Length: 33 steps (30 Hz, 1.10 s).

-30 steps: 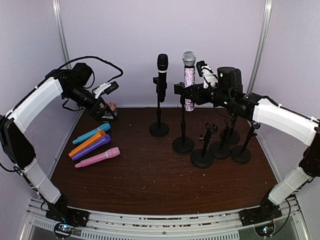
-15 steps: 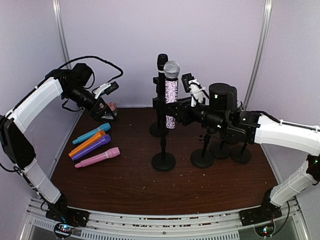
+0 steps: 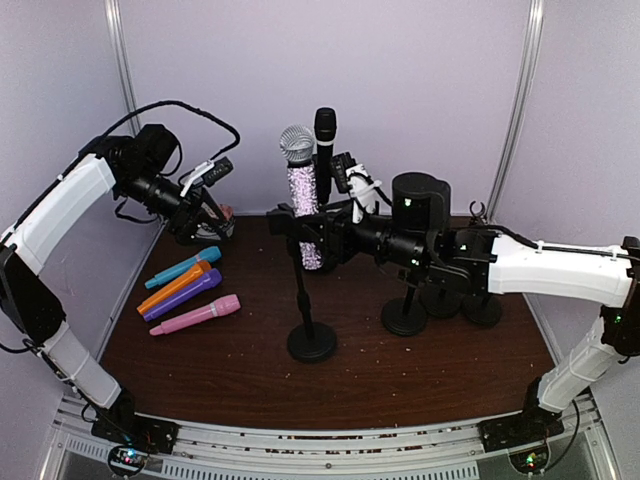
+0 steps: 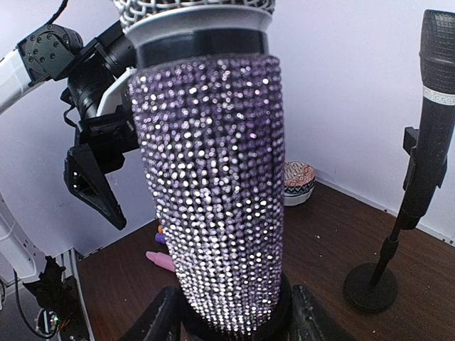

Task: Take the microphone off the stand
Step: Place the microphone stand with the microphone at the center of the board, then hold the microphone from the microphone stand.

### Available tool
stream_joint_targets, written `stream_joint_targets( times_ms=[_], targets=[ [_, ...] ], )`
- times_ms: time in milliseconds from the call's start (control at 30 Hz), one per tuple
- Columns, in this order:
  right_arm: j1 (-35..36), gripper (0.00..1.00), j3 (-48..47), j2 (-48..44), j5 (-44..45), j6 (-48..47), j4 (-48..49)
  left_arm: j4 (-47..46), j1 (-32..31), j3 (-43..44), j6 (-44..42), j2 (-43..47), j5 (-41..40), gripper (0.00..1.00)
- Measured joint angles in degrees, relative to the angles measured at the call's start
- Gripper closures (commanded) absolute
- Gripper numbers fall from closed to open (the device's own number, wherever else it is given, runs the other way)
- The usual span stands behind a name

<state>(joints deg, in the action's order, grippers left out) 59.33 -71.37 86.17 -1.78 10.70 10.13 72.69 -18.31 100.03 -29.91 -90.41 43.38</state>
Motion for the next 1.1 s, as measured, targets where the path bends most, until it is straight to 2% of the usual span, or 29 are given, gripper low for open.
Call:
stream_joint_targets(
  times_ms=[67,133,167,233,333,667,733,933,1100],
  targets=[
    [0.0,0.40,0.3,-0.1,-0.9,0.0,0.2,1.0,0.0,0.0,-2.9,0.0,3.1,0.02],
    [0.1,0.29,1.1,-0.7,-1.2,0.2,0.5,1.4,0.0,0.0,-5.5,0.0,6.1,0.02],
    [0.1,0.24,1.7,-1.2,-1.2,0.5,0.7,1.6,-0.1,0.0,-6.6,-0.2,7.3,0.02],
    [0.1,0.22,2.9,-2.6,-1.2,1.2,1.1,2.3,-0.7,0.8,-8.7,-0.9,9.3,0.02],
    [0.1,0.23,4.7,-5.4,-0.8,2.0,1.5,2.6,-2.6,3.8,-11.2,-3.6,10.5,0.02],
    [0.1,0.41,5.9,-12.0,-0.3,2.8,1.2,4.1,-12.5,16.3,-18.1,-13.7,11.6,0.02],
    [0.1,0.42,5.9,-12.0,-0.5,2.8,0.7,4.3,-13.9,18.8,-19.0,-14.9,11.9,0.02],
    [0.1,0.35,4.2,-10.6,-1.7,2.8,-2.0,4.4,-15.7,21.8,-20.8,-17.0,12.7,0.03],
    [0.1,0.43,2.3,-8.8,-2.5,2.9,-3.5,4.5,-17.2,21.8,-21.6,-18.3,12.7,0.09]
  ],
)
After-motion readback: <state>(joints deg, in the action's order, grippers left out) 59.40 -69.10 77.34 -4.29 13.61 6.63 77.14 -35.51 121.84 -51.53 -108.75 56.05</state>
